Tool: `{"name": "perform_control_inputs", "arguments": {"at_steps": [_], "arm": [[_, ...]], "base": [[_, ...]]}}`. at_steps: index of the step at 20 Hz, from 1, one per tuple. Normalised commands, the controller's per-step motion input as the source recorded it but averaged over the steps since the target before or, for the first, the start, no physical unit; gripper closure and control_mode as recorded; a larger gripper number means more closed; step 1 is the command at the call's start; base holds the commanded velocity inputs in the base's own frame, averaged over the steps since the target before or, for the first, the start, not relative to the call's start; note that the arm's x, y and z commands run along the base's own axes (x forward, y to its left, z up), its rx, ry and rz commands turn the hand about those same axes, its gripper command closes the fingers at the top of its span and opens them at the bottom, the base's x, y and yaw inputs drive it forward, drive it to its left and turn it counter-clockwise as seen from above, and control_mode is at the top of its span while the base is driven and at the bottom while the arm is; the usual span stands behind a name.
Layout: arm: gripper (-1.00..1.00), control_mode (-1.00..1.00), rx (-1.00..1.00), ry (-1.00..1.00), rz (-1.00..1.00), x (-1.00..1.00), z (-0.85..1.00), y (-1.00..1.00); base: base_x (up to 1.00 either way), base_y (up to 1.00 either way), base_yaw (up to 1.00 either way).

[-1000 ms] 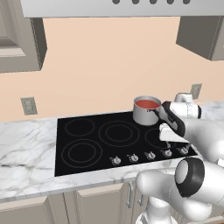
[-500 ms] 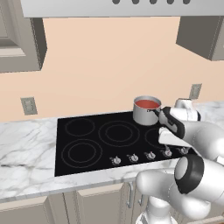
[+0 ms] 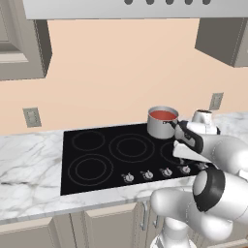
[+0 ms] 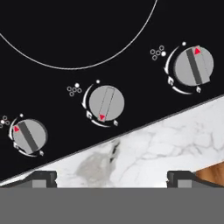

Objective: Wait until the marinara sauce is simmered to a deep red color and then turn off the stove.

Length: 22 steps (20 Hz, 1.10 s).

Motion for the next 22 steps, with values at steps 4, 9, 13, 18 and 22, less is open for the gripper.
{"name": "perform_control_inputs", "arguments": {"at_steps": [4,9,13,18,22], "arm": [[-1.0,-1.0,0.0,-0.05,0.0,0.32,-0.19,0.0],[-1.0,-1.0,0.0,-0.03,0.0,0.14,-0.19,0.0],[-1.0,-1.0,0.0,0.0,0.0,0.08,-0.22,0.0],[-1.0,-1.0,0.0,0.0,0.0,0.0,-0.21,-0.03],[-1.0,-1.0,0.0,0.0,0.0,0.01,-0.16,-0.02]], "base": [[0.0,0.0,0.0],[0.0,0.0,0.0],[0.0,0.0,0.0],[0.0,0.0,0.0],[0.0,0.0,0.0]]}}
